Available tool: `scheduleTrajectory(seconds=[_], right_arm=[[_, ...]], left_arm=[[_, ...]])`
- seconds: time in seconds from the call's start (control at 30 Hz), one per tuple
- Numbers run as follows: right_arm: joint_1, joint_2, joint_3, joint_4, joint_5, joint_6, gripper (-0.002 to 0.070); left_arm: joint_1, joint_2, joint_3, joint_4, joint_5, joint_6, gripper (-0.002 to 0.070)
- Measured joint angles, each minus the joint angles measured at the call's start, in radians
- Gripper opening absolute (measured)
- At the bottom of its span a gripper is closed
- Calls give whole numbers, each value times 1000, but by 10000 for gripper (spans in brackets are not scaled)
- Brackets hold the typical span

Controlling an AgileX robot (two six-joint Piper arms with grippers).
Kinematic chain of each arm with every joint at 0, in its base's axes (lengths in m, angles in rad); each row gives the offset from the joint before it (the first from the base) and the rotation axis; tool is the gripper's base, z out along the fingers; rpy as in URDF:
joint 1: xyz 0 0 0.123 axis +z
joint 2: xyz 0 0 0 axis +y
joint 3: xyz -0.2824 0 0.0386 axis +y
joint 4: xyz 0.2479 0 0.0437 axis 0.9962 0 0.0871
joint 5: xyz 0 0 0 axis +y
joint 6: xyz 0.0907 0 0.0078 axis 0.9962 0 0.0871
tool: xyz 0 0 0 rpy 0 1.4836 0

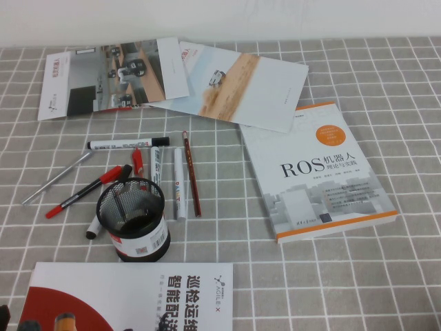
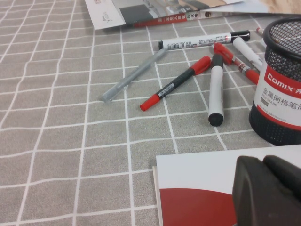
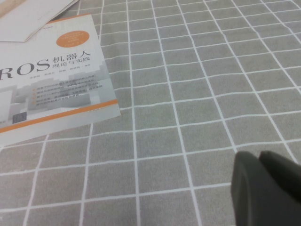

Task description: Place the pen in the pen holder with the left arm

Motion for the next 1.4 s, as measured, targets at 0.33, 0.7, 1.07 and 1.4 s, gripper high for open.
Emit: scheduleTrajectory(seconds=[0.33, 0.7, 1.07, 1.4], right_arm=[[0, 0, 0, 0, 0, 0, -15], [0, 0, 0, 0, 0, 0, -15], [0, 0, 0, 0, 0, 0, -15], [0, 0, 0, 0, 0, 0, -15]], left_arm=[[0, 0, 0, -61, -80, -45, -2], [0, 0, 0, -313, -252, -284, -2], [0, 2, -16, -322, -252, -270, -2], [0, 432, -370, -281, 36, -161, -2]])
